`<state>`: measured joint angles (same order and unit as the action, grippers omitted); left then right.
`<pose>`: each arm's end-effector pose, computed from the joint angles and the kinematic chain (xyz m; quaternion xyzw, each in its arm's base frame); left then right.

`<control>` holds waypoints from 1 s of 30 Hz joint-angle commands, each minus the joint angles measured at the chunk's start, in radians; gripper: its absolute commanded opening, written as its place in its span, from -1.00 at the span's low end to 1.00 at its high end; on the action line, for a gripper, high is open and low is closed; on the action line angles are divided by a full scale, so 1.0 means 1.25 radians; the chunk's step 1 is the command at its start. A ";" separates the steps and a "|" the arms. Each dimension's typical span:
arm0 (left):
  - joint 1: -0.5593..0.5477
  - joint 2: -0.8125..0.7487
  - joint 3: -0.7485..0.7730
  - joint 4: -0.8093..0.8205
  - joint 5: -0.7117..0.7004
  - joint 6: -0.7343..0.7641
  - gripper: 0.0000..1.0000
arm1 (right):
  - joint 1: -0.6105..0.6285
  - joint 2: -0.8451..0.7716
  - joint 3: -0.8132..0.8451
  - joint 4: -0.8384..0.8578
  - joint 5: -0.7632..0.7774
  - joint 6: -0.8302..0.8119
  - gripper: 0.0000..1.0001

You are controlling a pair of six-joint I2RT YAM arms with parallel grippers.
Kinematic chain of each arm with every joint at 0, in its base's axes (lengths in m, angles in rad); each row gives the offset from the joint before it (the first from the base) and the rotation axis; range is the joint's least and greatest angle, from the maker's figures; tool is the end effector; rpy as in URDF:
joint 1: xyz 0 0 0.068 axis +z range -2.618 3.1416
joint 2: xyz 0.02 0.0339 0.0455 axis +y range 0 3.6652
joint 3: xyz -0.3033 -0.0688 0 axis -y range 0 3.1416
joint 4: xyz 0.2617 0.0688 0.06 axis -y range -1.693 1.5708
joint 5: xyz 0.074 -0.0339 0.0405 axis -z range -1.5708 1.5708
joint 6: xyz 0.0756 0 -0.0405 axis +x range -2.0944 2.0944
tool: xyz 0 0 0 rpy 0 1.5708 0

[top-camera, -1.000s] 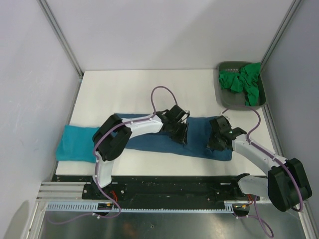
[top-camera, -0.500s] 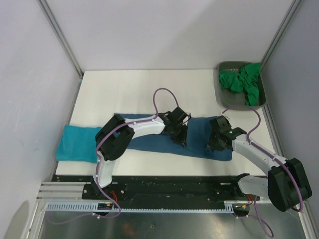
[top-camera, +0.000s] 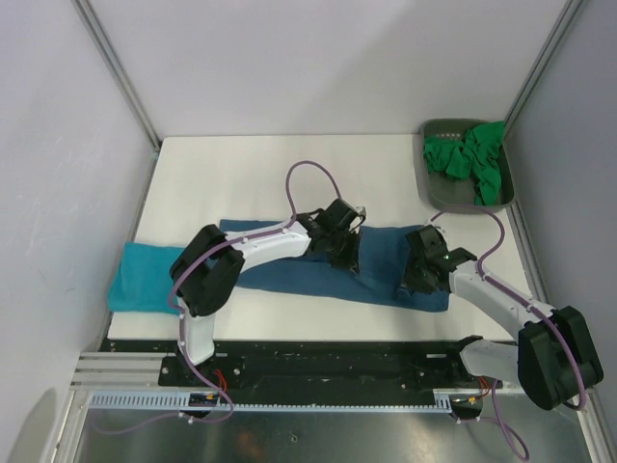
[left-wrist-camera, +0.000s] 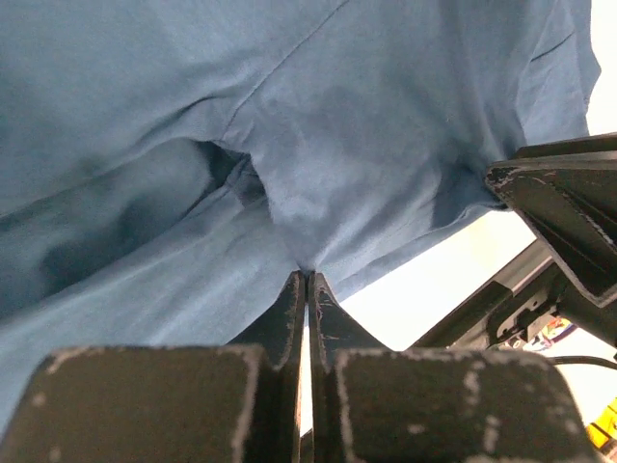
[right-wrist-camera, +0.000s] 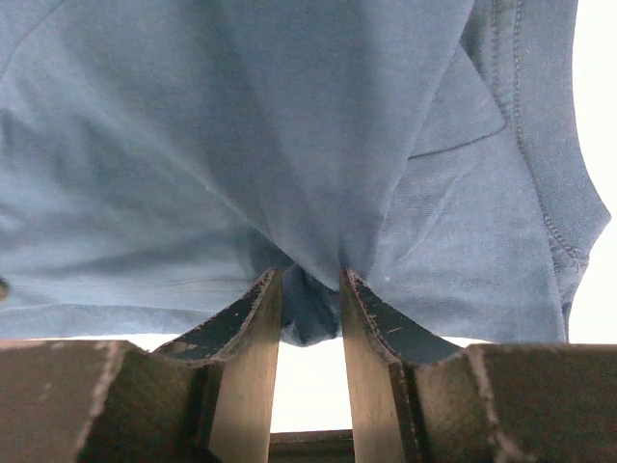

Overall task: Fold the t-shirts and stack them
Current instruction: Fold the other side of the tshirt into a rectangle

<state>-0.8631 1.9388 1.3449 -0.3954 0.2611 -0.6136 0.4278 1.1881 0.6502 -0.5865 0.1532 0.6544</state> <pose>0.2844 -0.3625 0.1769 0.1552 0.9379 -0.2835 0.1263 0.2108 0.0834 0.1782 0.1268 0.9642 0.0497 0.2276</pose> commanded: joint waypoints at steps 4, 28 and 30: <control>0.034 -0.071 -0.030 0.006 -0.019 -0.007 -1.00 | -0.004 -0.020 -0.024 0.007 0.014 0.017 -0.29; 0.035 -0.044 -0.063 0.006 -0.005 0.028 -0.51 | -0.027 -0.119 -0.003 -0.063 0.012 0.126 -0.31; 0.039 -0.077 -0.074 0.006 -0.011 0.037 -0.43 | -0.045 -0.124 -0.006 -0.077 0.028 0.157 -0.29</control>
<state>-0.8177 1.9152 1.2789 -0.3893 0.2478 -0.6014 0.4091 1.0340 0.6178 -0.6239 0.1234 0.7670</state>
